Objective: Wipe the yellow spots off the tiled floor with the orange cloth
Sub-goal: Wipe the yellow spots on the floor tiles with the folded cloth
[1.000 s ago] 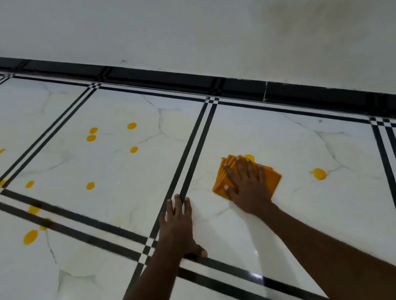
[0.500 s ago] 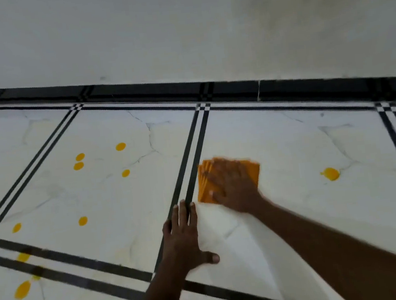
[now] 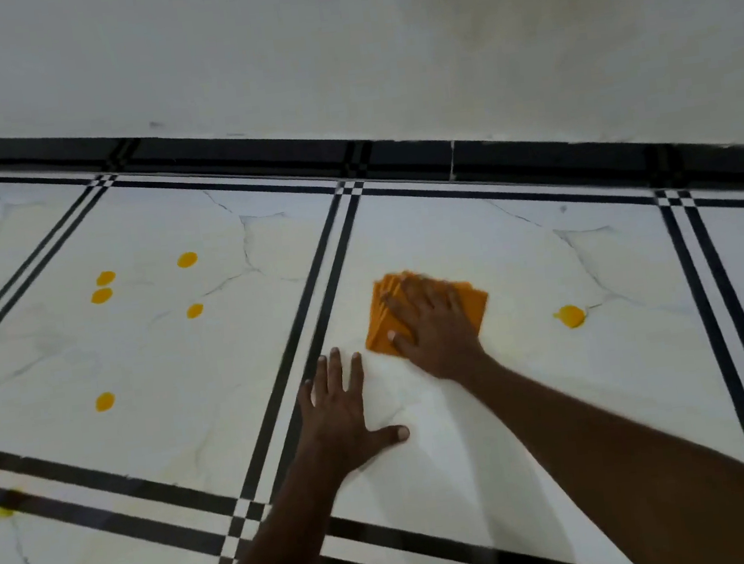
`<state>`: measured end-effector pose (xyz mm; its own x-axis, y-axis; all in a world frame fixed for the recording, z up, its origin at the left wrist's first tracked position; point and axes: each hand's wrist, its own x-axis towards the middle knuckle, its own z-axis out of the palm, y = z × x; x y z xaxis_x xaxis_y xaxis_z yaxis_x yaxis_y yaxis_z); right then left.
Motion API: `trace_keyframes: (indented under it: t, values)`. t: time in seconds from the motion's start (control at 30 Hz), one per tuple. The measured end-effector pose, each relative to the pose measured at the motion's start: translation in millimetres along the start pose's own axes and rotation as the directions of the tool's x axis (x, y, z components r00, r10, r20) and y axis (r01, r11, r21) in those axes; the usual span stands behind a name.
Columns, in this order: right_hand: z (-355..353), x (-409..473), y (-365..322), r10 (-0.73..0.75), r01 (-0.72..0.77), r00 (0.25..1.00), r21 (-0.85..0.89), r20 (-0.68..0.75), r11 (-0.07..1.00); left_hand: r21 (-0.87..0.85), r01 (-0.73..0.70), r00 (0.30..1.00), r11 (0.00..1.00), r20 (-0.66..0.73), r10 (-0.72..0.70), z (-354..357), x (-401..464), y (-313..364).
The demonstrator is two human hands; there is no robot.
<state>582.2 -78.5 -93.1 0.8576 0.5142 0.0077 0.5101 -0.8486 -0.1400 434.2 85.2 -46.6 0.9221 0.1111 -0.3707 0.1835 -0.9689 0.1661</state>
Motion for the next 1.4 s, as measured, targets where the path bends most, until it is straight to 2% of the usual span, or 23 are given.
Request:
trace_keyframes:
  t: [0.13, 0.23, 0.27, 0.3, 0.37, 0.43, 0.47, 0.6, 0.7, 0.73, 0.77, 0.83, 0.9, 0.93, 1.0, 1.07, 1.13, 1.17, 1.2, 1.23, 1.3, 1.37, 1.4]
  values:
    - [-5, -38, 81, 0.307, -0.311, 0.942, -0.006, -0.135, 0.95, 0.021, 0.012, 0.996, 1.0, -0.085, -0.01, 13, 2, -2]
    - [-7, -70, 55, 0.536, -0.529, 0.833, 0.084, -0.139, 0.844, 0.007, 0.044, 0.997, 0.999, -0.062, -0.043, 9, 2, 6]
    - [-6, -72, 32, 0.538, -0.527, 0.833, 0.11, -0.131, 0.843, 0.013, 0.043, 0.998, 0.999, -0.04, -0.042, 6, 3, 9]
    - [-6, -70, 8, 0.466, -0.453, 0.878, 0.124, -0.108, 0.883, 0.032, 0.038, 0.999, 0.999, -0.015, -0.037, 2, 4, 9]
    - [-7, -55, -15, 0.214, -0.209, 0.976, 0.094, -0.038, 0.973, 0.072, 0.032, 0.999, 0.997, 0.036, -0.034, -5, 4, 6]
    - [-13, -36, 9, 0.067, -0.066, 0.998, 0.052, -0.008, 0.996, 0.093, 0.011, 0.999, 0.996, 0.043, -0.015, -4, 6, 3]
    - [-12, -31, 32, 0.094, -0.093, 0.995, 0.039, -0.036, 0.995, 0.099, 0.002, 1.0, 0.995, 0.027, -0.005, -4, 6, 2]
    - [-11, -70, 127, 0.469, -0.468, 0.861, 0.056, -0.199, 0.882, 0.114, 0.014, 0.999, 0.993, 0.032, -0.017, 0, 7, 0]
    - [-12, -119, 97, 0.675, -0.661, 0.692, 0.151, -0.256, 0.735, 0.123, 0.05, 0.998, 0.991, 0.042, -0.055, -8, 8, 22]
    - [-9, -126, 67, 0.668, -0.645, 0.696, 0.181, -0.263, 0.743, 0.12, 0.039, 0.999, 0.992, -0.005, -0.039, -10, 9, 33]
    - [-7, -127, 38, 0.597, -0.565, 0.759, 0.193, -0.259, 0.802, 0.119, 0.009, 0.999, 0.993, -0.049, -0.003, -13, 9, 46]
    - [-4, -117, 5, 0.322, -0.304, 0.929, 0.116, -0.186, 0.945, 0.103, -0.079, 0.996, 0.991, -0.043, 0.084, -8, 11, 67]
    - [-9, -91, 37, 0.128, -0.125, 0.983, 0.036, -0.13, 0.992, 0.098, -0.126, 0.991, 0.987, 0.051, 0.122, -2, 13, 79]
    - [-8, -85, 66, 0.152, -0.152, 0.978, 0.012, -0.144, 0.988, 0.115, -0.133, 0.99, 0.984, 0.071, 0.125, 2, 13, 79]
    - [-6, -97, 122, 0.362, -0.373, 0.902, -0.003, -0.236, 0.928, 0.154, -0.148, 0.989, 0.977, 0.053, 0.141, 8, 12, 69]
    - [-13, -135, 145, 0.568, -0.565, 0.778, 0.094, -0.268, 0.819, 0.139, -0.157, 0.988, 0.978, 0.029, 0.154, 11, 10, 60]
    - [-20, -162, 114, 0.72, -0.712, 0.633, 0.15, -0.285, 0.686, 0.119, -0.153, 0.988, 0.981, 0.01, 0.153, 11, 7, 63]
    - [-23, -165, 83, 0.745, -0.738, 0.606, 0.152, -0.277, 0.657, 0.119, -0.143, 0.99, 0.983, 0.012, 0.142, 10, 6, 65]
    - [-24, -163, 54, 0.726, -0.713, 0.641, 0.16, -0.248, 0.683, 0.115, -0.125, 0.992, 0.985, 0.018, 0.124, 10, 4, 67]
    - [-20, -155, 32, 0.654, -0.636, 0.723, 0.155, -0.223, 0.756, 0.109, -0.108, 0.994, 0.988, 0.021, 0.106, 10, 4, 67]
    - [-15, -124, 25, 0.413, -0.399, 0.892, 0.11, -0.181, 0.91, 0.107, -0.098, 0.995, 0.989, 0.03, 0.095, 7, 3, 62]
    - [-13, -83, 63, 0.242, -0.233, 0.952, 0.066, -0.187, 0.97, 0.122, -0.113, 0.993, 0.986, 0.05, 0.108, 7, 0, 51]
    - [-12, -72, 85, 0.269, -0.264, 0.947, 0.05, -0.178, 0.963, 0.131, -0.116, 0.993, 0.985, 0.048, 0.111, 8, -3, 45]
